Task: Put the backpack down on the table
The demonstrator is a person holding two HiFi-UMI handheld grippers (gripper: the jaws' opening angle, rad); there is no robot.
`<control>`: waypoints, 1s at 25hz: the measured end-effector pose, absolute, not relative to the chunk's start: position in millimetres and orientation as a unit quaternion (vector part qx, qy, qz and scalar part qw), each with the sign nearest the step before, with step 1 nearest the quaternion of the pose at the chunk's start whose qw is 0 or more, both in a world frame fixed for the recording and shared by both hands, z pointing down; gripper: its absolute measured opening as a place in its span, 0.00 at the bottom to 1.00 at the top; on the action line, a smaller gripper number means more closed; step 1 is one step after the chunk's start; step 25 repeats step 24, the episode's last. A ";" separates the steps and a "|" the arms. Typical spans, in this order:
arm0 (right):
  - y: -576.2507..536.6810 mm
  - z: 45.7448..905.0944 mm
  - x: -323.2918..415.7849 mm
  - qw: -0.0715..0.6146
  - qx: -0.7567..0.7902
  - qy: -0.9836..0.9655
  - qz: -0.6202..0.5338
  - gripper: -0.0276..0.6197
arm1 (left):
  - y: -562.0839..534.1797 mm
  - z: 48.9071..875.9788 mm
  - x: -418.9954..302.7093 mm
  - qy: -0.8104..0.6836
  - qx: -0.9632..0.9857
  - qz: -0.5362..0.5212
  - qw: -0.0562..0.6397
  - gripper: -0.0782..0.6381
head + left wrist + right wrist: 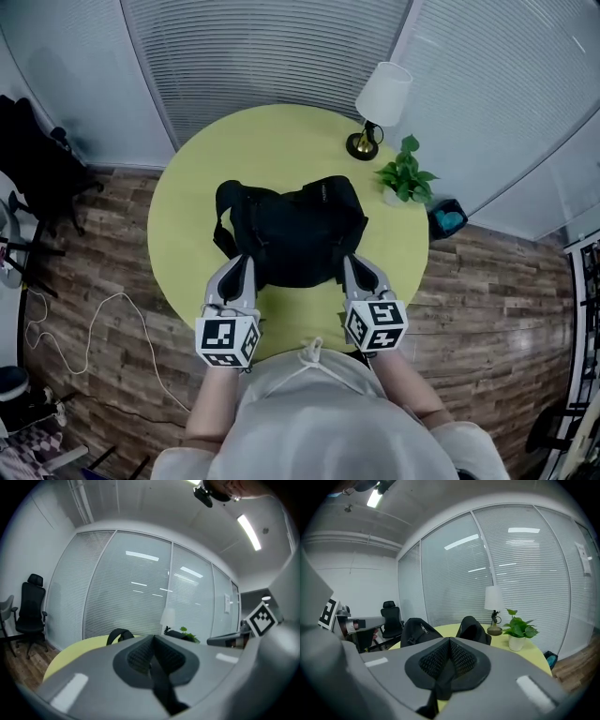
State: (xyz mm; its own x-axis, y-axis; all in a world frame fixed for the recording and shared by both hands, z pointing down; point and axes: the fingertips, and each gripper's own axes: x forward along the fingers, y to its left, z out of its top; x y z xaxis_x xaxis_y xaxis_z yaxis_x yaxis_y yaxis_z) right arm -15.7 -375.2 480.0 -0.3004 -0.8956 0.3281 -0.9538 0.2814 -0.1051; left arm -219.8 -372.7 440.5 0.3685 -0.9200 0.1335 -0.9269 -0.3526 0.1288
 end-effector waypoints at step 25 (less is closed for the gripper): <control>-380.7 484.3 -23.2 0.122 0.569 -0.801 0.141 0.04 | -379.5 440.5 -225.0 -0.575 0.812 0.023 0.092 0.12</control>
